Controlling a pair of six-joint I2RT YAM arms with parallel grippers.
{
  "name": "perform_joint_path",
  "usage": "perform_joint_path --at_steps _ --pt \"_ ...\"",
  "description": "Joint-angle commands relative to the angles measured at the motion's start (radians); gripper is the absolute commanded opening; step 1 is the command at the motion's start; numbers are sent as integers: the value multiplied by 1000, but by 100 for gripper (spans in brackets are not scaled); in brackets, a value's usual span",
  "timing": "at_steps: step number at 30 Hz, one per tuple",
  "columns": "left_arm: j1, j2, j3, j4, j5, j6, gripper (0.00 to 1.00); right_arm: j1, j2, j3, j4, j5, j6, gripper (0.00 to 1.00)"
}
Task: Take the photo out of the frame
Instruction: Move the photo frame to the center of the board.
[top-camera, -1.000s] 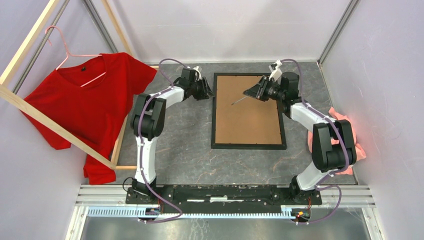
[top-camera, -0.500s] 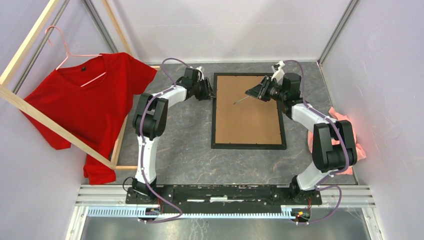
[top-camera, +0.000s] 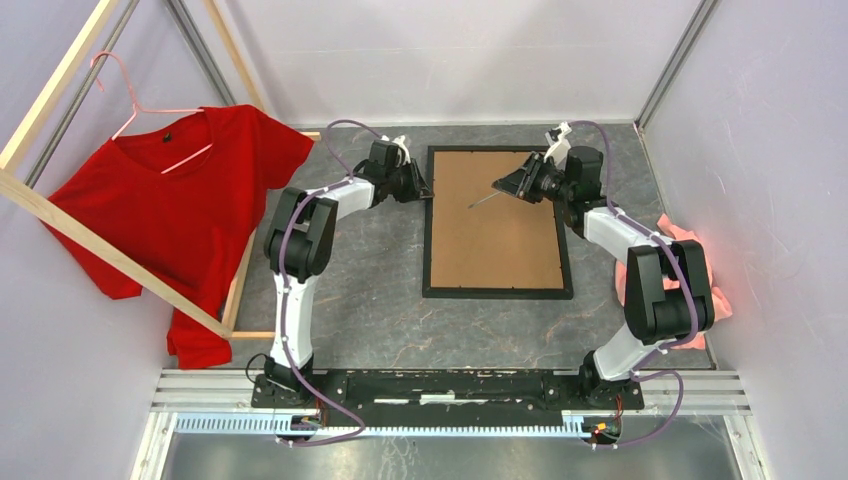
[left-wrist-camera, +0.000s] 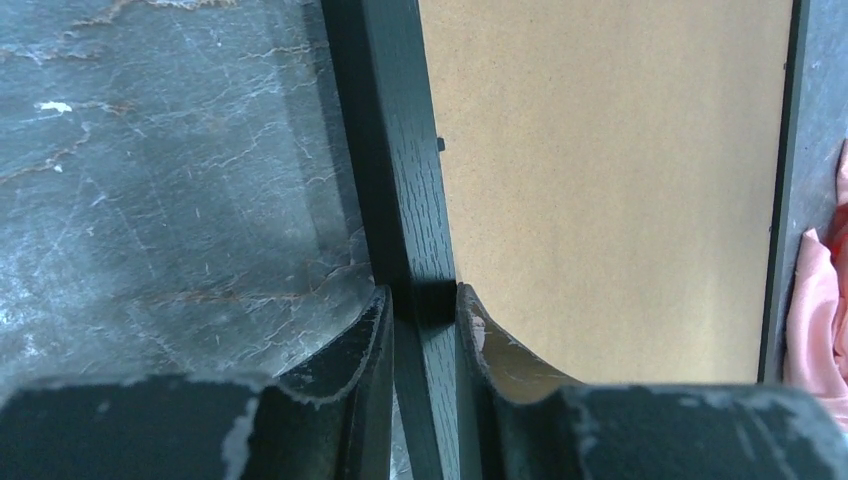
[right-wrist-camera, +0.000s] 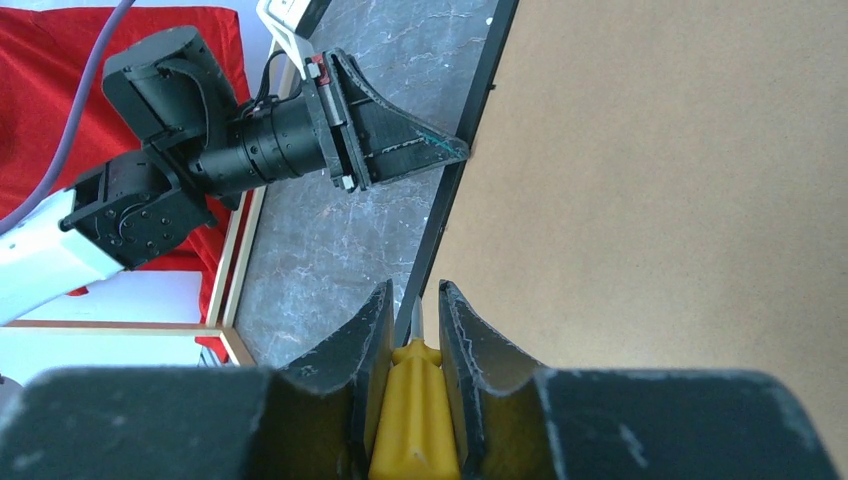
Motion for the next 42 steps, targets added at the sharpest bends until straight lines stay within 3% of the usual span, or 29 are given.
perform_joint_path --at_steps 1,13,27,32,42 --pt "-14 -38 -108 -16 44 15 19 -7 -2 -7 25 13 -17 0" --pt "-64 -112 -264 0 98 39 15 -3 28 -64 180 56 4 0" --pt "-67 -197 -448 195 183 -86 19 78 275 67 275 91 96 0" --pt "-50 -222 -443 186 181 -74 39 99 305 151 225 49 93 0" --pt "1 -418 -402 153 152 4 67 94 87 100 53 4 -81 0"
